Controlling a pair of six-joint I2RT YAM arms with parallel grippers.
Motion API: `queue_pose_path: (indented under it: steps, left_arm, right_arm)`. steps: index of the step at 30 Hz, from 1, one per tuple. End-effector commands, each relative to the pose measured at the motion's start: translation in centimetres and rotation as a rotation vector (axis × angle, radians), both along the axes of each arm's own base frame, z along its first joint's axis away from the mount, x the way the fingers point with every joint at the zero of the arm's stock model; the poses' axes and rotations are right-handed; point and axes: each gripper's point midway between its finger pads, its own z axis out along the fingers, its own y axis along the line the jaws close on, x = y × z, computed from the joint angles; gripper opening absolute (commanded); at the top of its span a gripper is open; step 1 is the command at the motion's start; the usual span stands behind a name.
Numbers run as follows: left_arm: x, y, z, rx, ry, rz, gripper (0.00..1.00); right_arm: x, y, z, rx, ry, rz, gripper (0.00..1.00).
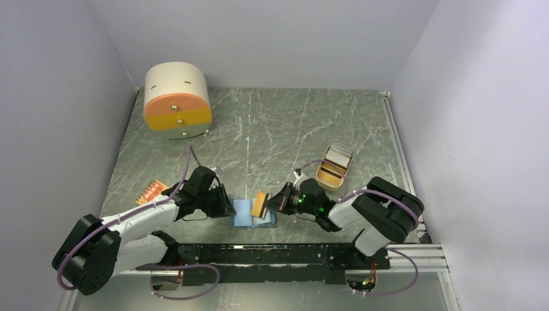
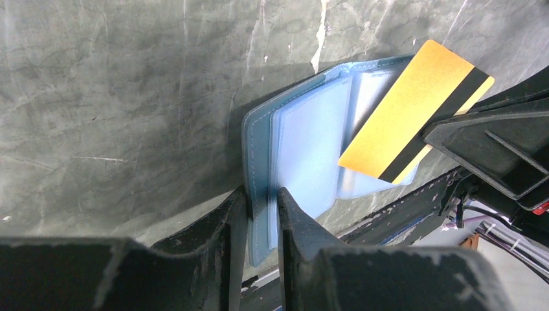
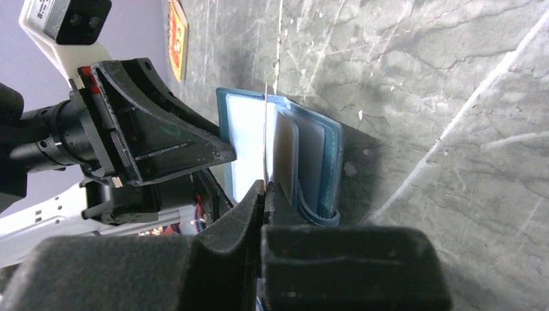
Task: Put the credit cards into the card holder
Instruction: Insert the credit card into the card holder.
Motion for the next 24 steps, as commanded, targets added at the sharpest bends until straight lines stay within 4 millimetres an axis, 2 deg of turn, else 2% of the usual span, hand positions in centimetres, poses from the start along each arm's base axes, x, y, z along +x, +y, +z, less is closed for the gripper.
queue_pose_path:
  steps: [1,8,24]
  left_arm:
    - [0.0,0.2,-0.3,0.004,0.0,0.011,0.28]
    - [0.1,0.0,-0.4,-0.003,0.004,0.006,0.28]
    - [0.4,-0.5,-0.3,-0.014,0.006,-0.006,0.27]
  right_arm:
    - [0.2,-0.5,-0.5,-0.028,-0.023,-0.018,0.0]
    - [0.3,-0.4,-0.6,-0.057,-0.047,0.0,0.0]
    - [-1.1,1.0,-1.2,-0.084,-0.057,0.076,0.0]
